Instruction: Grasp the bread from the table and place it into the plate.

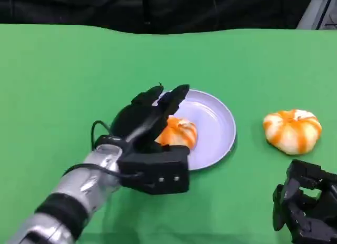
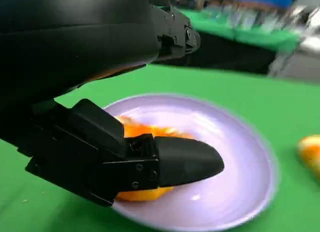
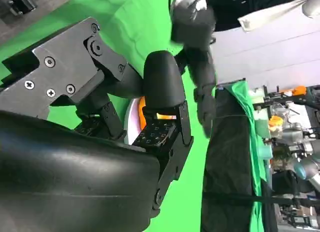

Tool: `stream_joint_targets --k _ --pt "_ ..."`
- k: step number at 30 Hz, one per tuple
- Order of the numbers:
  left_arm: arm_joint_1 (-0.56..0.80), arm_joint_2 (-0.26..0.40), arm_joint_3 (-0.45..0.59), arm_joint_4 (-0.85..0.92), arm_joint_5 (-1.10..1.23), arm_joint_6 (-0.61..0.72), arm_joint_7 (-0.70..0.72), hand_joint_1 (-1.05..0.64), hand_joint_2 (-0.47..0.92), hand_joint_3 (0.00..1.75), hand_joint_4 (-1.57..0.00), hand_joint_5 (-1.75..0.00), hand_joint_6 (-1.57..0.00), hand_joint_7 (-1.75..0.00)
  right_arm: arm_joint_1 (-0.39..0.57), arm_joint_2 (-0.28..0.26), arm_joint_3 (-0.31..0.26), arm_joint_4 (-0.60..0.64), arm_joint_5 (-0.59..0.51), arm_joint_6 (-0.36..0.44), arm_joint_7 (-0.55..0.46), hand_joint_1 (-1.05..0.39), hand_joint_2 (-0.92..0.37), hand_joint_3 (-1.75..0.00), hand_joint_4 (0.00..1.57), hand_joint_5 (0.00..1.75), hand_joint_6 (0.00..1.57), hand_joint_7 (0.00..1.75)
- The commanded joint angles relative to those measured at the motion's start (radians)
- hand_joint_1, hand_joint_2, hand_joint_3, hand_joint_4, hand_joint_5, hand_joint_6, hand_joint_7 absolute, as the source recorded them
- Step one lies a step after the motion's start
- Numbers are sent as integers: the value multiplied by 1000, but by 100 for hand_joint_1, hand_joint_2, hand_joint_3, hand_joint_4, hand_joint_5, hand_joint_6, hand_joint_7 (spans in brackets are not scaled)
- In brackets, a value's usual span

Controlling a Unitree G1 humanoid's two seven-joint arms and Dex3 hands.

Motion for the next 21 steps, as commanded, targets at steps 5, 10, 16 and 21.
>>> stream_joint_targets --k 5,10,16,21 --pt "419 87 234 -615 -446 -65 -211 -13 92 26 -33 -11 -45 -8 0 -8 0 0 2 -1 -1 -13 -48 -123 88 172 84 148" --pt "701 68 327 -912 -831 -5 -354 3 71 85 -120 -30 -110 -13 -12 -9 -1 7 -7 4 -11 -13 -49 -123 89 172 85 149" --pt "993 135 438 -1116 -1152 235 -523 5 61 127 -83 -169 -79 -151 -33 -21 -7 28 -13 21 -19 -14 -49 -122 89 173 84 150" --pt "1050 105 522 -984 -1289 257 -700 0 64 121 -82 -175 -67 -174 -56 -38 -23 72 -11 5 -2 -14 -51 -118 88 174 84 151"
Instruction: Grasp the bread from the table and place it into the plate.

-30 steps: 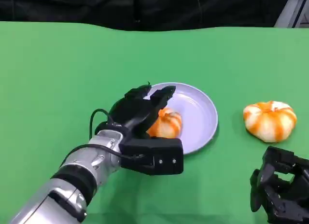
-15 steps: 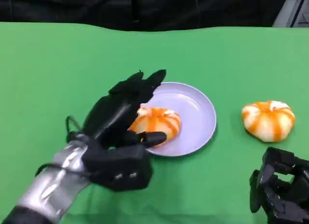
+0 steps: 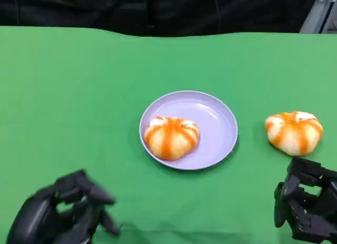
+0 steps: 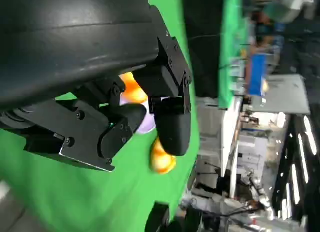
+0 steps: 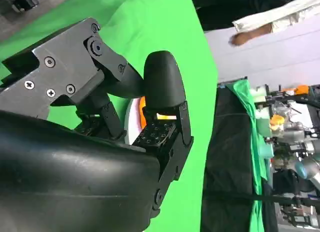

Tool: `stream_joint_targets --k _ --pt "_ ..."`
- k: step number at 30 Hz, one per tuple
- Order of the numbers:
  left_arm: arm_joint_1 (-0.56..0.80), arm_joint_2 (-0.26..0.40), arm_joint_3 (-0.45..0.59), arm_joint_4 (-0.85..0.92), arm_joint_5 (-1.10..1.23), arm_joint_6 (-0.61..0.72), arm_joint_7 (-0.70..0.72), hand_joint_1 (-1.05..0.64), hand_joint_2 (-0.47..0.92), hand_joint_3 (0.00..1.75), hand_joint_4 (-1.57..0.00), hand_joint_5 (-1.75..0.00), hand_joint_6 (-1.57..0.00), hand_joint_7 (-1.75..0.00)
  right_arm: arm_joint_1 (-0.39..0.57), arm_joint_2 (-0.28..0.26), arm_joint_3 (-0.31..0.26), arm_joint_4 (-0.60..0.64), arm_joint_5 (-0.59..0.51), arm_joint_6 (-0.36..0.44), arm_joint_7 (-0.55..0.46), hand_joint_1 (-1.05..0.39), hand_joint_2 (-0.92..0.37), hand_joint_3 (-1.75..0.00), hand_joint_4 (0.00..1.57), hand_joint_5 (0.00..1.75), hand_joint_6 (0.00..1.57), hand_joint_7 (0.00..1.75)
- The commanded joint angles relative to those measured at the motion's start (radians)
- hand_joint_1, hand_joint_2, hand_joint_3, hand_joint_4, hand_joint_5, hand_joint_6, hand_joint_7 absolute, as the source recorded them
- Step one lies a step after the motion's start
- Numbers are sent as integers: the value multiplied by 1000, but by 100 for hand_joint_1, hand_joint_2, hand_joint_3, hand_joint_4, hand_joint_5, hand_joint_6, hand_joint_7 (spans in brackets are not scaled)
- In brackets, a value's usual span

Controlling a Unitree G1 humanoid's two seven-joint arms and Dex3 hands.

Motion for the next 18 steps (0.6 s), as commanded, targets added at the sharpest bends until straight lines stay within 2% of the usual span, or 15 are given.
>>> stream_joint_targets --k 1,7,11,18 --pt "2 -20 65 119 -75 21 -123 -1 63 120 -83 -175 -68 -174 -21 -27 -21 33 0 -6 12 -14 -50 -118 88 174 84 150" --pt "-75 -85 118 208 -42 -17 -150 -3 62 119 -83 -175 -70 -172 -25 -40 -35 46 16 -3 30 -13 -49 -121 89 172 86 146" --pt "-98 -133 134 239 2 -52 -146 -6 64 111 -85 -175 -71 -174 -18 -44 -38 23 23 22 27 -13 -49 -121 88 173 84 149" --pt "-110 -158 142 251 35 -44 -159 -4 65 109 -87 -175 -71 -174 -27 -39 -42 41 32 7 46 -12 -48 -122 89 172 85 146"
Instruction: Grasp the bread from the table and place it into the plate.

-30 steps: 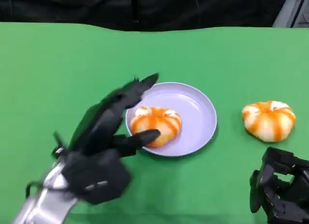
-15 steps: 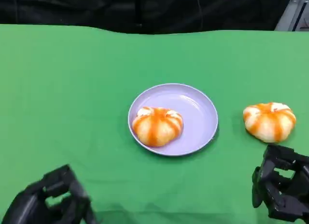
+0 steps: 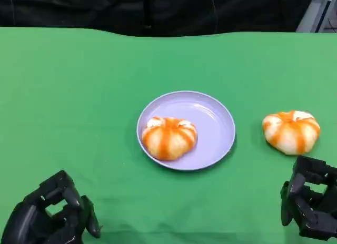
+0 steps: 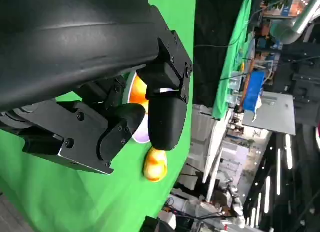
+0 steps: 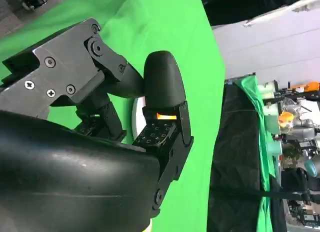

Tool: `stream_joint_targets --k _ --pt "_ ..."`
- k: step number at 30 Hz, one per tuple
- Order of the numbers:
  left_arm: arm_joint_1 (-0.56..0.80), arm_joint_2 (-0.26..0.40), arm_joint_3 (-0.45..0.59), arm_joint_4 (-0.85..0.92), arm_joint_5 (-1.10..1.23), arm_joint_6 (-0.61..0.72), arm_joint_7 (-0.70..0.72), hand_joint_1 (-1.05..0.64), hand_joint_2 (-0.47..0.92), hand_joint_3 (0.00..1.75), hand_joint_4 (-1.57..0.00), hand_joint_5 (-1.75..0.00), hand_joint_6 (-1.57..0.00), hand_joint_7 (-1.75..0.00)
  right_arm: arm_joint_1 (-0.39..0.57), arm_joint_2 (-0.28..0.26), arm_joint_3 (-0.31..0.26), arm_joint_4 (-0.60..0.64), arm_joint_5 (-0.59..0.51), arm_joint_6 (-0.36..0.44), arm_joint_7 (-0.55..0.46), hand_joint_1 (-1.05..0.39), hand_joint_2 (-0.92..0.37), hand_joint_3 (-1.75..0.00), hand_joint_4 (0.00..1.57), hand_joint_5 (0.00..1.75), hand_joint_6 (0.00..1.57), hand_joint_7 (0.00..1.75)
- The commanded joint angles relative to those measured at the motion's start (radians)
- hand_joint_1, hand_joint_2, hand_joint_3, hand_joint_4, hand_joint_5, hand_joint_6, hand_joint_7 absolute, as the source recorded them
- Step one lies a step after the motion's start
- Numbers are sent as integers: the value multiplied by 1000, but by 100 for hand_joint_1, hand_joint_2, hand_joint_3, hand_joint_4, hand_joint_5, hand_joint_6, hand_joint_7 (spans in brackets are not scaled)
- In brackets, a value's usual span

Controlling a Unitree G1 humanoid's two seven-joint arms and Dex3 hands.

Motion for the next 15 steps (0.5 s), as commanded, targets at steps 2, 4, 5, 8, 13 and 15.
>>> stream_joint_targets --k 2,4,5,8,13,15 --pt "-3 -2 17 11 27 -8 -11 -4 65 109 -87 -175 -71 -175 -6 -6 -16 16 21 -16 19 -12 -47 -122 90 171 86 144" --pt "-3 -5 18 11 35 -12 -11 -4 65 109 -87 -175 -71 -175 -6 -5 -16 18 21 -18 20 -12 -47 -123 91 171 87 143" --pt "-1 -6 18 7 39 -8 -6 -4 65 109 -88 -175 -71 -175 -5 -5 -15 18 20 -20 20 -12 -46 -123 91 170 88 142" --pt "1 -8 21 3 45 -2 -6 -5 65 109 -87 -175 -71 -175 -4 -3 -14 22 19 -28 21 -12 -45 -125 91 170 89 141" --pt "5 -8 23 -7 53 8 2 -3 66 108 -88 -175 -72 -174 -2 -13 -11 10 10 -18 12 -14 -45 -126 90 171 88 142" --pt "5 -7 23 -12 63 13 10 -3 65 108 -88 -175 -72 -173 -3 -15 -11 7 12 -13 13 -13 -47 -125 89 171 87 143"
